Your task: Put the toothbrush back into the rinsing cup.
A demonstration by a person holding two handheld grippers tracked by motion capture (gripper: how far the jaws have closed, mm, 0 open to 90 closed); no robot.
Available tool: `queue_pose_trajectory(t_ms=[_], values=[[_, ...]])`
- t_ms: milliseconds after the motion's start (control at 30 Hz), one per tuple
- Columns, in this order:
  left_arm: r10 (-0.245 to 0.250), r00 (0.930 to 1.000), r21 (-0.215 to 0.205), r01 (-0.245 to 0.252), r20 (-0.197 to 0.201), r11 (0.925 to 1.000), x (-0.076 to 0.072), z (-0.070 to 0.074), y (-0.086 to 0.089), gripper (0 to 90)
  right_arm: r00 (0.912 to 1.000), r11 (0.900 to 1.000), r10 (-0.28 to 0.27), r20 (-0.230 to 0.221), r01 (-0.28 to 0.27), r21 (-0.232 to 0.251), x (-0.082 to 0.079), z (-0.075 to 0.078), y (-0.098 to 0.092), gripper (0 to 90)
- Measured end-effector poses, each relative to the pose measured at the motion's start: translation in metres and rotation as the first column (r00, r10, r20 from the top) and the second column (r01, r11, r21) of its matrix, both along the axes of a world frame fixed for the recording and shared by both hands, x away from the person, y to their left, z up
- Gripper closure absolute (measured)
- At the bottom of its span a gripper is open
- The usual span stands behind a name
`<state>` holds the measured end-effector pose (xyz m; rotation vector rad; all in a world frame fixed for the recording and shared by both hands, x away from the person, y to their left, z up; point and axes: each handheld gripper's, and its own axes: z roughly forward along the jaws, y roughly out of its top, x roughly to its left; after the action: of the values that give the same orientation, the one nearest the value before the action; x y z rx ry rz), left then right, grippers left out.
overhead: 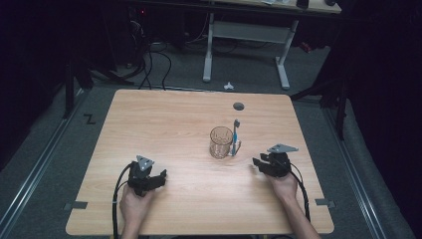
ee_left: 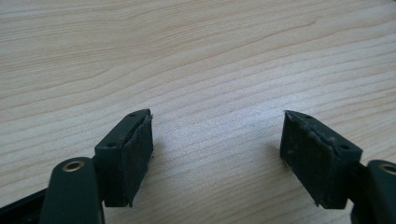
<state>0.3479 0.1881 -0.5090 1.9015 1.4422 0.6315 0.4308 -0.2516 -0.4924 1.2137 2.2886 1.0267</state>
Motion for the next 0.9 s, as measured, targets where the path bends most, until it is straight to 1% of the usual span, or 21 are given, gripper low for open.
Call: queue_pose_trajectory(t_ms=[267, 400, 633, 733, 900], values=[[0.000, 1.0000, 0.000, 0.000, 0.000, 1.0000, 0.0000, 0.0000, 0.0000, 26.1, 1.0000, 1.000, -0.001, 0.002, 0.001, -0.028, 0.0015, -0.0056, 0.0040, 56.6], [0.000, 1.0000, 0.000, 0.000, 0.000, 1.0000, 0.0000, 0.0000, 0.0000, 26.1, 1.0000, 1.000, -0.005, -0.002, 0.005, -0.031, 0.0018, -0.0072, 0.0055, 56.3], [0.000, 1.0000, 0.000, 0.000, 0.000, 1.0000, 0.0000, 0.0000, 0.0000, 26.1, 0.9998, 0.999, -0.006, 0.017, 0.006, -0.044, 0.0009, -0.0086, 0.0079, 54.5], [0.000, 1.0000, 0.000, 0.000, 0.000, 1.0000, 0.0000, 0.0000, 0.0000, 26.1, 0.9995, 0.999, -0.012, 0.029, 0.013, -0.040, 0.0005, -0.0102, 0.0077, 49.8], [0.000, 1.0000, 0.000, 0.000, 0.000, 1.0000, -0.0001, 0.0000, -0.0001, 26.0, 0.9988, 0.998, -0.042, 0.022, 0.043, -0.040, -0.0007, -0.0104, 0.0053, 41.6]])
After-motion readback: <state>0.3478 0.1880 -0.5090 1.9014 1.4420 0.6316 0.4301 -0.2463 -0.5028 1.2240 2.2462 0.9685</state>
